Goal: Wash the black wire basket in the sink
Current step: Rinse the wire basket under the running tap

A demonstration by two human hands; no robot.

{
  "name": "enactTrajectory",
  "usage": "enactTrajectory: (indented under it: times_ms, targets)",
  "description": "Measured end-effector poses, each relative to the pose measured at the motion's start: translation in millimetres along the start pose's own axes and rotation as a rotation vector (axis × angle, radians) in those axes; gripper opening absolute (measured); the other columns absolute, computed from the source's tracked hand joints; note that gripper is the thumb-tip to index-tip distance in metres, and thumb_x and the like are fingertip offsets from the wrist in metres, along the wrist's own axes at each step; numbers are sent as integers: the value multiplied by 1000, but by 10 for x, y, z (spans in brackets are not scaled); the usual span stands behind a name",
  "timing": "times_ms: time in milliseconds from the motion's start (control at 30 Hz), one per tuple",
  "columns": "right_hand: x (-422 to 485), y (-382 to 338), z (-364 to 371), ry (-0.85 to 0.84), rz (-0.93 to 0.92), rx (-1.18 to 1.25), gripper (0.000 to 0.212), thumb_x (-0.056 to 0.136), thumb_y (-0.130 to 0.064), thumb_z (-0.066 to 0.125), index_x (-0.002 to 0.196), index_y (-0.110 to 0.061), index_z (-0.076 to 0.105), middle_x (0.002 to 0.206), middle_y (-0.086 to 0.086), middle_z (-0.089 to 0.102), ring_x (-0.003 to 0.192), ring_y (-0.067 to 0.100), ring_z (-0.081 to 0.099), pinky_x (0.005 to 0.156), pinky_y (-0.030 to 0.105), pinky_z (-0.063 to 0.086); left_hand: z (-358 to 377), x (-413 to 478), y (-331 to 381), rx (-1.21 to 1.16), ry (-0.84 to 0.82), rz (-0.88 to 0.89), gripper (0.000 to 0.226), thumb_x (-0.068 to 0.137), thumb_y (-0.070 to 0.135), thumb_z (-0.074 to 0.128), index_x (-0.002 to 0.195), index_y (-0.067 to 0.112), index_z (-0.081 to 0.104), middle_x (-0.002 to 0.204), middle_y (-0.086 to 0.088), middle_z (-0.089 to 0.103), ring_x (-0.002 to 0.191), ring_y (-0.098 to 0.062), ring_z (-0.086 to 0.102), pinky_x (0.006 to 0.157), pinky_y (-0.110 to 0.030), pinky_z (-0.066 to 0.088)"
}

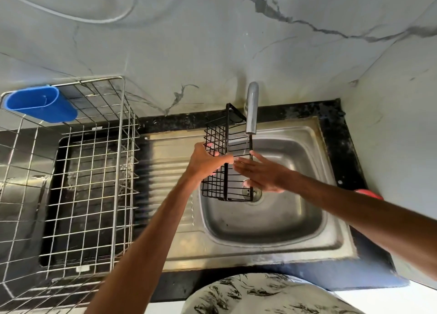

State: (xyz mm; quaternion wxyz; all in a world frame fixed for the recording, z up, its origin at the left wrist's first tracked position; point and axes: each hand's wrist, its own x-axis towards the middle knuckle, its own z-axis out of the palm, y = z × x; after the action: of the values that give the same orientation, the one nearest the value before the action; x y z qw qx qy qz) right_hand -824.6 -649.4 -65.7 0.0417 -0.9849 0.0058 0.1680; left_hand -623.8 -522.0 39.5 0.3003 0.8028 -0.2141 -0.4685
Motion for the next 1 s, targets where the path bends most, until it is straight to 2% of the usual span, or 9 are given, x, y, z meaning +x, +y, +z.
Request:
enactTrajectory:
  times_ms: [100, 200, 267, 367, 433, 533, 700, 833, 1000]
  targets:
    - [33, 298, -300, 8, 118, -62, 65, 106, -49, 16, 161, -15, 5, 168, 13, 0, 156, 30, 5, 123, 59, 16, 32, 10, -24, 10, -34, 22, 123, 40, 54, 91, 140, 10, 35, 123, -4, 57, 115, -24, 62, 96, -43, 60]
    - [117, 567, -652, -66, 167, -205, 67, 97, -41, 8, 155, -21, 33, 166, 20, 13, 154, 42, 10, 120, 68, 7, 81, -18, 27, 12, -32, 59, 113, 48, 47, 91, 139, 10, 36, 121, -2, 57, 114, -21, 61, 99, -41, 58]
    - [204, 586, -713, -87, 160, -281, 51, 103, -42, 27, 146, -26, 49, 164, 21, 22, 153, 44, 14, 118, 72, 2, 119, 6, 43, -8, -23, 81, 110, 55, 42, 94, 141, 9, 33, 121, 0, 55, 115, -20, 59, 102, -39, 55]
    - [263, 345, -511, -72, 264, -140, 63, 104, -55, 34, 157, -22, 25, 167, 19, 7, 155, 38, 5, 114, 61, -22, 171, 65, 30, 1, 14, 121, 99, 71, 29, 95, 145, 8, 32, 107, 13, 48, 103, -6, 53, 90, -17, 47]
    - [187, 99, -376, -31, 287, -78, 77, 103, -61, 17, 159, -8, 9, 165, 21, -2, 154, 36, -4, 123, 56, -10, 180, 79, 14, 22, 26, 142, 95, 73, 26, 93, 144, 7, 33, 103, 17, 44, 92, 1, 49, 74, -8, 39]
    - [-43, -177, -70, -7, 106, -53, 76, 102, -56, 10, 155, -4, 25, 162, 23, 13, 154, 40, 9, 124, 57, 14, 190, 61, -50, 61, 21, 167, 99, 72, 26, 93, 146, 8, 30, 105, 17, 43, 94, -2, 49, 69, -6, 35]
    - [-257, -132, 73, -61, -97, -64, 64, 108, -49, 10, 157, -14, 31, 166, 10, 20, 156, 28, 6, 122, 50, -3, 231, 52, -142, 55, 19, 150, 93, 74, 25, 92, 144, 9, 32, 111, 12, 50, 103, -7, 56, 75, -10, 41]
    - [-277, 91, -95, -27, -64, 1, 57, 107, -47, 14, 158, -26, 30, 168, 0, 16, 156, 22, 1, 122, 47, -8, 230, 75, -136, -43, -5, 105, 120, 54, 45, 90, 149, 12, 25, 124, -1, 51, 118, -24, 59, 99, -39, 57]
    - [-406, -313, 46, 23, 38, 206, 44, 112, -37, 29, 143, -19, 53, 155, 1, 46, 152, 21, 22, 125, 37, -3, 207, 120, -206, -212, -7, 19, 113, 47, 46, 89, 139, 4, 39, 123, -12, 58, 110, -24, 66, 88, -40, 63]
